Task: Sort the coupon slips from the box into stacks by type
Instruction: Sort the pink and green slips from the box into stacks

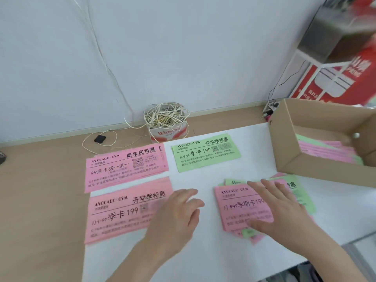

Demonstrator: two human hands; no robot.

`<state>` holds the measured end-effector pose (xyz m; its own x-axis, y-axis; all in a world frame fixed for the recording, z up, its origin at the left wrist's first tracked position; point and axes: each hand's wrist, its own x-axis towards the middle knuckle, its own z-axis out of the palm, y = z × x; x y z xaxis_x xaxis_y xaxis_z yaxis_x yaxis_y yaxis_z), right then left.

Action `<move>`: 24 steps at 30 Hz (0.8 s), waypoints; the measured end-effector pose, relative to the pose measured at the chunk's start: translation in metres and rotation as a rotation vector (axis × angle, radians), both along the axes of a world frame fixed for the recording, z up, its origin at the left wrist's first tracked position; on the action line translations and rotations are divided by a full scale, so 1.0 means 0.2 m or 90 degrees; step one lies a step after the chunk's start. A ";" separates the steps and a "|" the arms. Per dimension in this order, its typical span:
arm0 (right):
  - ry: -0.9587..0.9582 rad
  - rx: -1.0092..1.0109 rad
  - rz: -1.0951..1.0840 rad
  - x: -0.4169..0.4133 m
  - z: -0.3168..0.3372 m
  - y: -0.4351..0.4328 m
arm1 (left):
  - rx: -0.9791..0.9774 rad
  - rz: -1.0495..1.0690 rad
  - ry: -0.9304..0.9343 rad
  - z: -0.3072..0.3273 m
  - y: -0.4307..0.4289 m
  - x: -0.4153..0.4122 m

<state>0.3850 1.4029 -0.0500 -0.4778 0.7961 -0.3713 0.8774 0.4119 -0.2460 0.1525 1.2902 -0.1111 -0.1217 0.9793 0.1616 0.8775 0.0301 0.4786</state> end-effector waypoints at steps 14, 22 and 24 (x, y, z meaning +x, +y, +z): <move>0.071 0.058 -0.059 0.52 -0.28 0.20 | -0.091 -0.043 0.092 -0.07 0.22 0.62; 0.205 -0.033 -0.054 0.63 -0.26 0.30 | -0.183 0.042 -0.014 -0.01 0.25 0.60; 0.205 -0.054 -0.033 0.65 -0.26 0.32 | -0.221 0.079 -0.031 0.00 0.26 0.61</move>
<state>0.5148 1.4664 -0.1018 -0.5406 0.7953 -0.2743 0.7688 0.3346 -0.5450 0.2740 1.3425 -0.1105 -0.2426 0.9519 -0.1872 0.8334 0.3032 0.4621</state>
